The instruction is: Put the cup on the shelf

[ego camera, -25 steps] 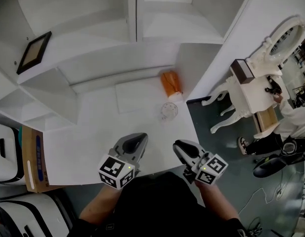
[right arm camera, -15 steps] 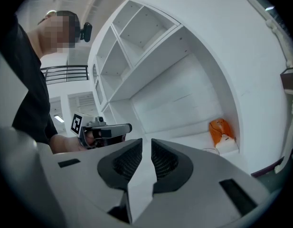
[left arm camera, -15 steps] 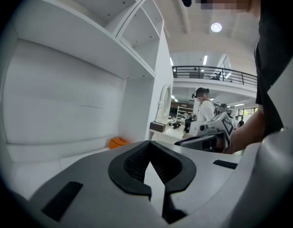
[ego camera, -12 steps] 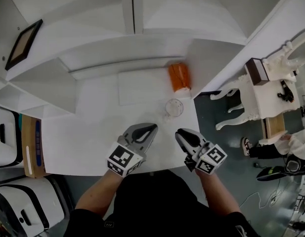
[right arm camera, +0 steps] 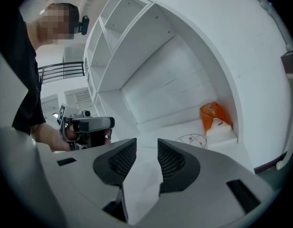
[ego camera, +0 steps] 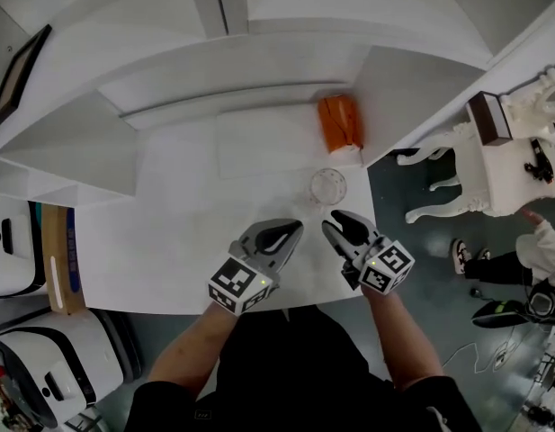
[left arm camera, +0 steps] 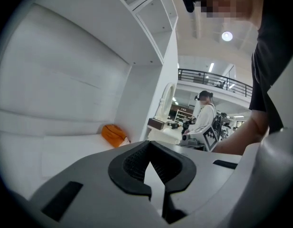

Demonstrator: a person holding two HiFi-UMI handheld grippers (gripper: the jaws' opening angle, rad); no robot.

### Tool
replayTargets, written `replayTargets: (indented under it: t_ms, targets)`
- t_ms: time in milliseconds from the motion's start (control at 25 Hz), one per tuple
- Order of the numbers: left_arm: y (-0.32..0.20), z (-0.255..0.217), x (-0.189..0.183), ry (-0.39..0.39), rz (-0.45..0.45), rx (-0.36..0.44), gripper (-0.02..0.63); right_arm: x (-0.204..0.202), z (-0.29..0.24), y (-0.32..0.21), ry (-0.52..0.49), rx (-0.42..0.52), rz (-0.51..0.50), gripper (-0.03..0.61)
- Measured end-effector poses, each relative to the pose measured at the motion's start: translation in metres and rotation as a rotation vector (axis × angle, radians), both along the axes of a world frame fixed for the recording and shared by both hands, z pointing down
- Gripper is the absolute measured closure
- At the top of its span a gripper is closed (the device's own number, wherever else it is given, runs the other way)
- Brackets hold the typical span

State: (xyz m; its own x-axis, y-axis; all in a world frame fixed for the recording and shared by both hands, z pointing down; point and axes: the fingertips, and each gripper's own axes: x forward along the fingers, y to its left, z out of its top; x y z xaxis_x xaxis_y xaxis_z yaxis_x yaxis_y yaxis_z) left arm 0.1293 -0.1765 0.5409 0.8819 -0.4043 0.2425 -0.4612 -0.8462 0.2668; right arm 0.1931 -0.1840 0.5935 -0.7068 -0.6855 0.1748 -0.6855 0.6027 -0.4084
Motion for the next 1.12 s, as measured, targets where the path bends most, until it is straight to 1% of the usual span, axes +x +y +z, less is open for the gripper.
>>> replayTargets:
  t_ms: [80, 320, 680, 840, 1000, 1120]
  targets:
    - [-0.004, 0.005, -0.001, 0.001, -0.001, -0.005, 0.603, -0.001, 0.012, -0.003, -0.002, -0.017, -0.002, 0.476]
    - [-0.010, 0.020, -0.004, -0.006, -0.013, -0.031, 0.603, 0.003, 0.042, -0.003, 0.013, -0.076, 0.019, 0.476]
    - [-0.016, 0.045, -0.007, -0.031, -0.034, -0.048, 0.603, -0.002, 0.081, -0.011, 0.012, -0.150, -0.015, 0.453]
    - [-0.017, 0.048, -0.010, -0.042, -0.045, -0.044, 0.603, -0.008, 0.085, -0.017, 0.017, -0.141, -0.035, 0.453]
    - [-0.016, 0.054, -0.015, -0.046, -0.061, -0.059, 0.603, -0.018, 0.085, -0.026, 0.039, -0.126, -0.054, 0.453]
    - [-0.015, 0.057, -0.021, -0.051, -0.074, -0.069, 0.603, -0.026, 0.088, -0.032, 0.052, -0.132, -0.061, 0.453]
